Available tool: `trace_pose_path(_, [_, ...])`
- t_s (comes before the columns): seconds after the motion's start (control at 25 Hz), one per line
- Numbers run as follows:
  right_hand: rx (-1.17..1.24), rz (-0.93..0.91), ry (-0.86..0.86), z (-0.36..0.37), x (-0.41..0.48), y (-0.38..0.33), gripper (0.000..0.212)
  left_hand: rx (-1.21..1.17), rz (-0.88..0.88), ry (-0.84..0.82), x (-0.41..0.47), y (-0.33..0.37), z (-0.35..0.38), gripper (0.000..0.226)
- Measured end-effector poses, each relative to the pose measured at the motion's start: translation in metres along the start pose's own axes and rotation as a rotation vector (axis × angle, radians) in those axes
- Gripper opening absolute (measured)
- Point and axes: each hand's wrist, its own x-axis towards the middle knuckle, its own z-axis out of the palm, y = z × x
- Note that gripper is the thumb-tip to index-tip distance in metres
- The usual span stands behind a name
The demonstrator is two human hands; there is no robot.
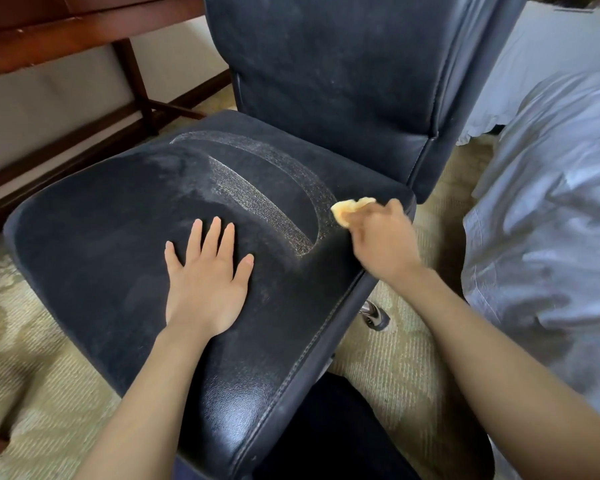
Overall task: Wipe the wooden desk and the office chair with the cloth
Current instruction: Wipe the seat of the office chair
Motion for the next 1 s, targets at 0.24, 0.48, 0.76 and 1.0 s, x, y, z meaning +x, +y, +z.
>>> trace_pose_path(0.24, [0.282, -0.362, 0.036, -0.012, -0.075, -0.058, 0.029, -0.026, 0.004, 0.041, -0.001, -0.009, -0.003, 0.056])
trace_pose_path(0.48, [0.401, -0.492, 0.126, -0.007, -0.079, -0.022, 0.024, -0.096, 0.002, 0.074, 0.001, -0.018, -0.007, 0.054])
trace_pose_path(0.76, [0.108, -0.058, 0.056, 0.008, 0.011, 0.069, 0.029, -0.146, 0.011, 0.085, 0.0, -0.02, -0.005, 0.054])
trace_pose_path(1.0, [-0.063, 0.256, 0.054, 0.012, 0.072, 0.067, 0.027, -0.135, -0.001, 0.082, 0.001, -0.018, -0.005, 0.053])
